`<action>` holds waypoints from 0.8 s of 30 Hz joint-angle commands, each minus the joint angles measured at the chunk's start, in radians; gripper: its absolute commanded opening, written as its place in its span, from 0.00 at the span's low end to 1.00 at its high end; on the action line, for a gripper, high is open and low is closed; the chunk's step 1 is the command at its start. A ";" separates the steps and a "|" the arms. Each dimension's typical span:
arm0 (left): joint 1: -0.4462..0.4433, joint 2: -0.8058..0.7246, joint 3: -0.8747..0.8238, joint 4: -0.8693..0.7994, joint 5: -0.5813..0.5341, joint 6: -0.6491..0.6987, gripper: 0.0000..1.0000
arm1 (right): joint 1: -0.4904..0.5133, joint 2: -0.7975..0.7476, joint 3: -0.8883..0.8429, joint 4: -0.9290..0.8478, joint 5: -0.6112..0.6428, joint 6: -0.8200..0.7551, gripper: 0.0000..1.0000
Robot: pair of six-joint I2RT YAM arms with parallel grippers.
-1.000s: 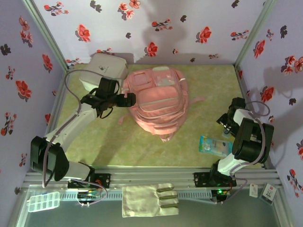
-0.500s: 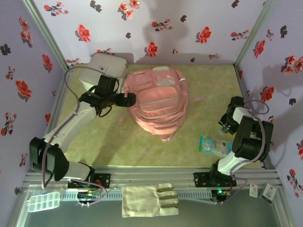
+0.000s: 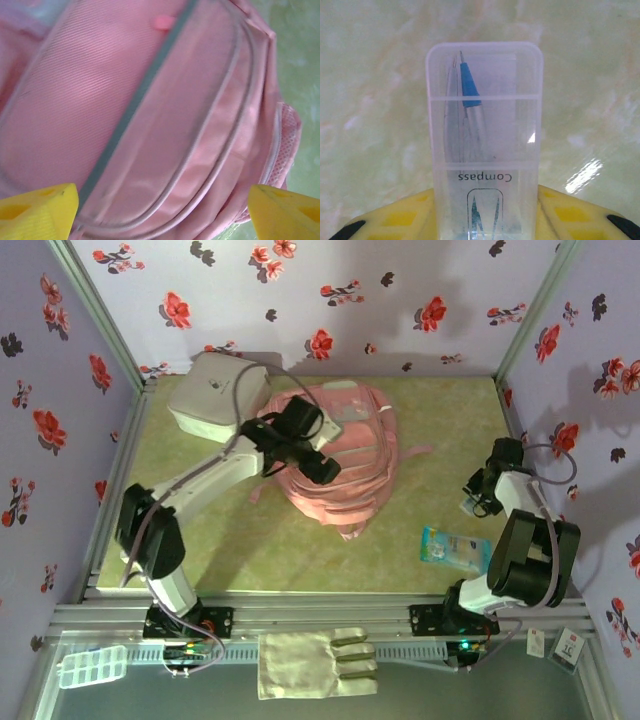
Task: Pack the student bag
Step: Pick up the loose stationery from the middle-right of the table, then open the student bag at the top-center of the table.
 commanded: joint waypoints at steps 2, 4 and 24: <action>-0.029 0.116 0.117 -0.116 -0.035 0.204 0.77 | 0.025 -0.073 -0.025 -0.016 -0.087 0.025 0.43; -0.030 0.173 0.165 -0.138 -0.046 0.226 0.70 | 0.033 -0.105 -0.029 -0.017 -0.113 0.030 0.43; 0.042 0.266 0.339 -0.198 -0.034 0.179 0.17 | 0.076 -0.228 0.012 -0.049 -0.246 0.071 0.44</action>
